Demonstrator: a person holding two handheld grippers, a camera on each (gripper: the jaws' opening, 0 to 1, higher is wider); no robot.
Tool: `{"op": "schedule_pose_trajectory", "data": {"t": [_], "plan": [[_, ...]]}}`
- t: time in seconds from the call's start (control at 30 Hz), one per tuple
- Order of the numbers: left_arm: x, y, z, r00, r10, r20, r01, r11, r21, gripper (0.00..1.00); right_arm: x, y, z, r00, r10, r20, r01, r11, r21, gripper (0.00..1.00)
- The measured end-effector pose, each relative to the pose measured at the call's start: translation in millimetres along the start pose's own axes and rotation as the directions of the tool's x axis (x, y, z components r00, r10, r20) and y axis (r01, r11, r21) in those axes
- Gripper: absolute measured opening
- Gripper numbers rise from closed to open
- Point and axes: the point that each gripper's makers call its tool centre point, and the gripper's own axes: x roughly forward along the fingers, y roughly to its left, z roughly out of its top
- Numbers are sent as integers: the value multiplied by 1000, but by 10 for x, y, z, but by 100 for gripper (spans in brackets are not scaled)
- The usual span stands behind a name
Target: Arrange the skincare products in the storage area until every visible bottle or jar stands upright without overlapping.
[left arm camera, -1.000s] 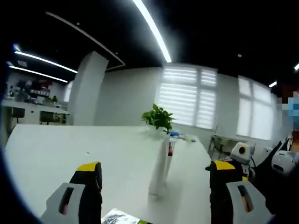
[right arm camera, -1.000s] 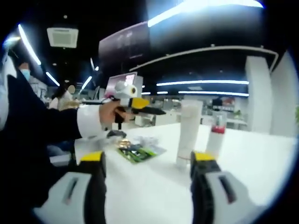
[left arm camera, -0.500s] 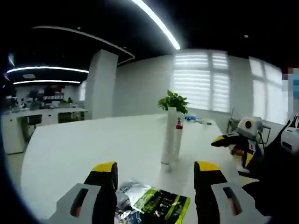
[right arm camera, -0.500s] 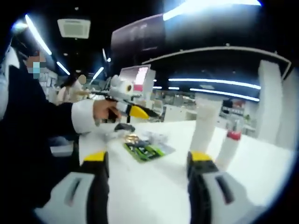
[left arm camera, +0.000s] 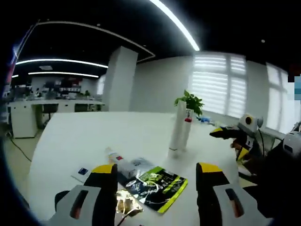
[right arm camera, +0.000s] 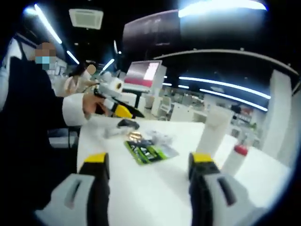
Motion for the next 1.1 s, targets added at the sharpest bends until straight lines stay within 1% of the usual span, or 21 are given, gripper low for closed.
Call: {"op": "schedule_pose_trajectory", "data": {"t": [0.1,0.13,0.17,0.23,0.27,0.33,0.43,0.5,0.57,0.63,0.73,0.83,0.93,1.0,1.1], "plan": [[-83,33,-62,1000,18,-7,-18,999,-29,69,64,42,0,999,27,-20,-28,999,-32,67],[-115,48,-78,1000,26,-6,-26,999,-42,69,85,67,10,999,50,-17,-51,998,-43,67],[-149,61,-88,999,34,-1,-34,998,-58,69,105,98,25,997,74,-12,-74,997,-38,67],[-222,63,-114,999,43,13,-41,993,-110,69,154,93,41,996,87,-18,-88,996,-34,67],[-254,72,-131,999,46,13,-44,992,-118,69,179,92,55,996,90,-18,-91,995,-38,67],[-303,61,-182,998,57,9,-55,991,-125,69,221,102,100,995,99,-9,-99,994,-43,67],[-380,87,-266,996,89,-11,-90,989,-120,68,307,151,196,992,128,17,-128,991,-27,66],[-442,101,-293,994,108,-7,-108,987,-115,68,368,198,234,989,146,25,-145,989,-23,66],[-498,108,-314,994,106,2,-105,985,-138,67,430,240,236,987,161,20,-160,987,-24,65],[-552,107,-352,994,112,7,-110,981,-158,67,486,289,224,984,176,22,-175,984,-19,67],[-616,115,-412,993,118,5,-116,979,-168,64,566,363,179,977,211,23,-212,977,36,68],[-638,126,-457,993,114,8,-110,974,-198,61,625,411,164,974,224,33,-226,971,74,67],[-608,123,-502,993,121,7,-116,969,-218,60,702,526,133,963,267,29,-269,957,111,67],[-574,117,-554,992,126,-15,-127,970,-209,60,797,571,102,957,289,25,-290,949,124,67],[-532,65,-623,993,112,-35,-117,969,-219,60,861,646,75,949,316,13,-314,939,141,66]]}}
